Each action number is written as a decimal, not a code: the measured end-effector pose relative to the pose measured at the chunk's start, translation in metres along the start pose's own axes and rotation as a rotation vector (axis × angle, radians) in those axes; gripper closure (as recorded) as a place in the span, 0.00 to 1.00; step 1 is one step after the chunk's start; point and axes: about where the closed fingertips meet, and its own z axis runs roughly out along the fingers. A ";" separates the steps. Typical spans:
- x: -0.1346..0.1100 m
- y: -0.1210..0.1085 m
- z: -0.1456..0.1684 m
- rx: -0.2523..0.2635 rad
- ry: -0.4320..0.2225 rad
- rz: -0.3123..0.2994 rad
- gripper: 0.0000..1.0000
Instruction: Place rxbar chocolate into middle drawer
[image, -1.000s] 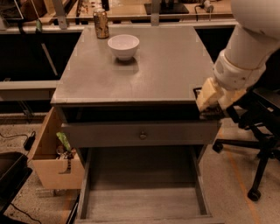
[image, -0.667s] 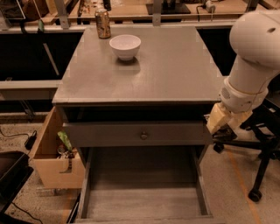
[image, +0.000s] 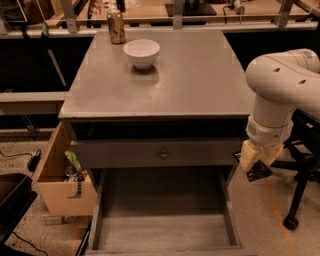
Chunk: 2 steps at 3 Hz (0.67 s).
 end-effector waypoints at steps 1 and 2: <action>0.006 0.012 0.046 -0.034 0.047 -0.047 1.00; 0.032 0.028 0.115 -0.079 0.069 -0.189 1.00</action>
Offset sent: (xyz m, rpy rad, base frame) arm -0.1204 0.0133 -0.2298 0.2063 0.1517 0.5466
